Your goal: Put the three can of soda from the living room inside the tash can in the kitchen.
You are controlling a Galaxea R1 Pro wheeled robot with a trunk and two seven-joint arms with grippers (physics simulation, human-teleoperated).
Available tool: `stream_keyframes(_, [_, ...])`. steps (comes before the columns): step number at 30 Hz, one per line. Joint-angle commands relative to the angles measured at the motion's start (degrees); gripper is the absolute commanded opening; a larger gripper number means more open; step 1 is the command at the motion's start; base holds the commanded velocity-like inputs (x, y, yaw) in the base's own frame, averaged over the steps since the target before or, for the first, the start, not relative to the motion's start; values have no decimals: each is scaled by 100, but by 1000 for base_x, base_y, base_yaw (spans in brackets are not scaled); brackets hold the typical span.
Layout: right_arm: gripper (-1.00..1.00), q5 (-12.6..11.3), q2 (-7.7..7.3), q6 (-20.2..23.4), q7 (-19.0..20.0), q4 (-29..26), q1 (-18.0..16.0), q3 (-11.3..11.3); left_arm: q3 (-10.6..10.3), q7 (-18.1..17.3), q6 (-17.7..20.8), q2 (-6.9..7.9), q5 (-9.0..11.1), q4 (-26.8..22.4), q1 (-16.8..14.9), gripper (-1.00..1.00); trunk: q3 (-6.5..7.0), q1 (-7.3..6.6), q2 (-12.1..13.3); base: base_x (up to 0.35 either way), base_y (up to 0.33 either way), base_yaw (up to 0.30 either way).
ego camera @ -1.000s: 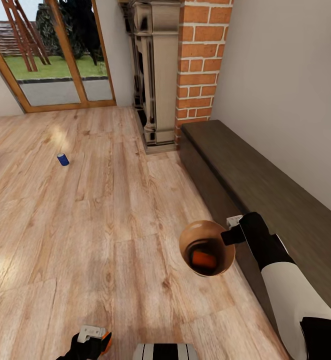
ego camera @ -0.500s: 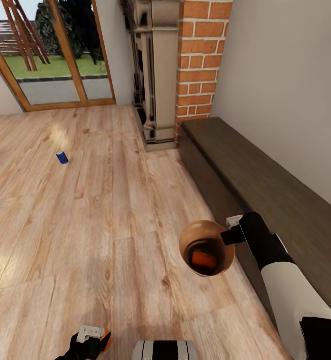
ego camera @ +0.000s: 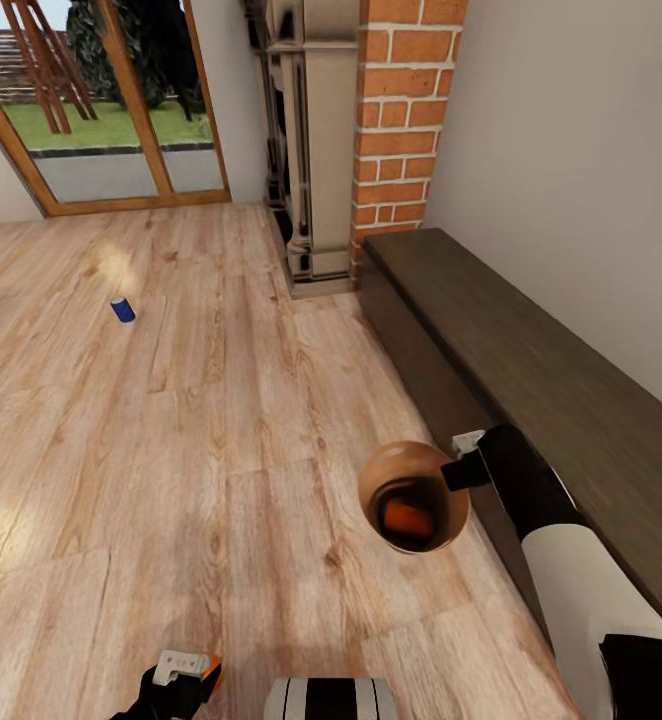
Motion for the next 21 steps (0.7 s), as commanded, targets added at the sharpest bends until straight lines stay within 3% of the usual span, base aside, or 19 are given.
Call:
stream_keyframes(1, [-100, -112, 2, 31, 21, -1, -2, 7, 0, 0, 0, 0, -1, 1, 0, 100, 0, -1, 0, 0, 0, 0])
stream_keyframes(8, [-100, -108, 75, 39, 7, -11, -17, 155, 0, 1, 0, 0, -5, 5, 0, 100, 0, -1, 0, 0, 0, 0])
stream_keyframes(21, [-100, -109, 195, 91, 1, -359, -56, 185, 0, -1, 0, 0, -6, 6, 0, 100, 0, -1, 0, 0, 0, 0])
